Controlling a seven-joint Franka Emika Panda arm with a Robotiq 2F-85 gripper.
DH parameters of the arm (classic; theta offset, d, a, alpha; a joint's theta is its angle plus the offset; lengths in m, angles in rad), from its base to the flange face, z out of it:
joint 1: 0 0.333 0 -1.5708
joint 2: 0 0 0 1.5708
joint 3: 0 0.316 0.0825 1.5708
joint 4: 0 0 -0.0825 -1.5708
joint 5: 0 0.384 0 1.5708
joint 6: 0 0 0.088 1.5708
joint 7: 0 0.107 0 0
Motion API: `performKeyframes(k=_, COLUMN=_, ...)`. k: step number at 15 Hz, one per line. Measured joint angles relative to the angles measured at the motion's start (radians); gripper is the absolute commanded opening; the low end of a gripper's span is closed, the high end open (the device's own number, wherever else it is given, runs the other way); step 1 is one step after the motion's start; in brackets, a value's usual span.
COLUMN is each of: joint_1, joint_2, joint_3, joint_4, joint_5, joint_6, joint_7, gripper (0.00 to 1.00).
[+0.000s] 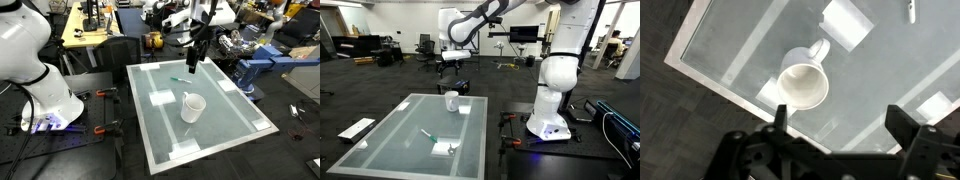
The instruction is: Move the white mug to the left, put the green pen inside the mug
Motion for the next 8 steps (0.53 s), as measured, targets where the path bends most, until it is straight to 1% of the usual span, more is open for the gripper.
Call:
performKeyframes(k=4, joint_1=0.002, joint_2=0.078, joint_3=-0.006, joint_4=0.043, joint_5=-0.003, joint_6=0.0, joint_7=0.075, gripper=1.0)
performKeyframes(k=8, joint_1=0.009, joint_2=0.149, joint_3=-0.028, joint_4=0.086, joint_5=0.014, joint_6=0.0, joint_7=0.097, gripper=1.0)
